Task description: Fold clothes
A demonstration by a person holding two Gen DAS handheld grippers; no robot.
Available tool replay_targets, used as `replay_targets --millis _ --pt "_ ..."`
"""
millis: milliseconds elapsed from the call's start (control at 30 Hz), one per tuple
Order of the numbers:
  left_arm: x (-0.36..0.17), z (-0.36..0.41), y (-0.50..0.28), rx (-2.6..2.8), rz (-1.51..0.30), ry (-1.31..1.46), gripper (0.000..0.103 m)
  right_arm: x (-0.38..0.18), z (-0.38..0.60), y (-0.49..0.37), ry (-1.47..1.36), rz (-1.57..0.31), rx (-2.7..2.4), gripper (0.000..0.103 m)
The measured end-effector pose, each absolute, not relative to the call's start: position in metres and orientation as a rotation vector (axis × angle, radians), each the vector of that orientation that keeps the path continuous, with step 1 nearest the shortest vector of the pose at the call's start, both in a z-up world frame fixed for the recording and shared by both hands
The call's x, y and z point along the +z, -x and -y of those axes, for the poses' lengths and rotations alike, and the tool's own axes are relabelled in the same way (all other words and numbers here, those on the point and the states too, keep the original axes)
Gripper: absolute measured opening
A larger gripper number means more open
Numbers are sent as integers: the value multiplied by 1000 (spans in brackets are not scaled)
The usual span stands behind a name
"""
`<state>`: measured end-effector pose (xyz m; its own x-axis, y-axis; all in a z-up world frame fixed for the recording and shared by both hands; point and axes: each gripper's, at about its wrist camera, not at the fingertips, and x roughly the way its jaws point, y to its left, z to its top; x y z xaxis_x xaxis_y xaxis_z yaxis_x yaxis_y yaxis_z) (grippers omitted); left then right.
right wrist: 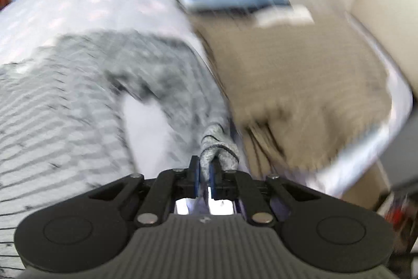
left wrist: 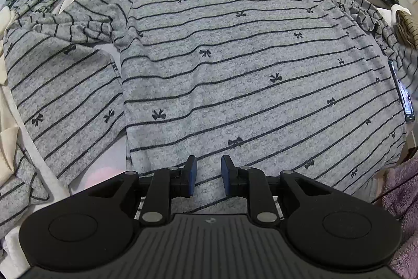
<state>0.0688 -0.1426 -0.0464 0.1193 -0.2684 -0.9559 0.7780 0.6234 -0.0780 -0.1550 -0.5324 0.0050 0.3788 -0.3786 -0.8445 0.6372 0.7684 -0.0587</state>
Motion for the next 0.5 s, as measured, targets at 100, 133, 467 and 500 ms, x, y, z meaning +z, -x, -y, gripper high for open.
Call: replay_targets --millis 100,133,467,500 --pt "-46 144 -67 -817 -1212 -518 18 41 523 132 -221 -959 -612 8" --pt "-46 144 -66 -818 -1211 -520 18 52 524 124 -197 -954 -605 8" --pt "-49 137 -69 -795 -1211 -519 18 129 597 81 -50 -903 -811 8" --pt "-49 136 -70 -791 -1214 -519 18 135 608 83 -51 -898 -841 8"
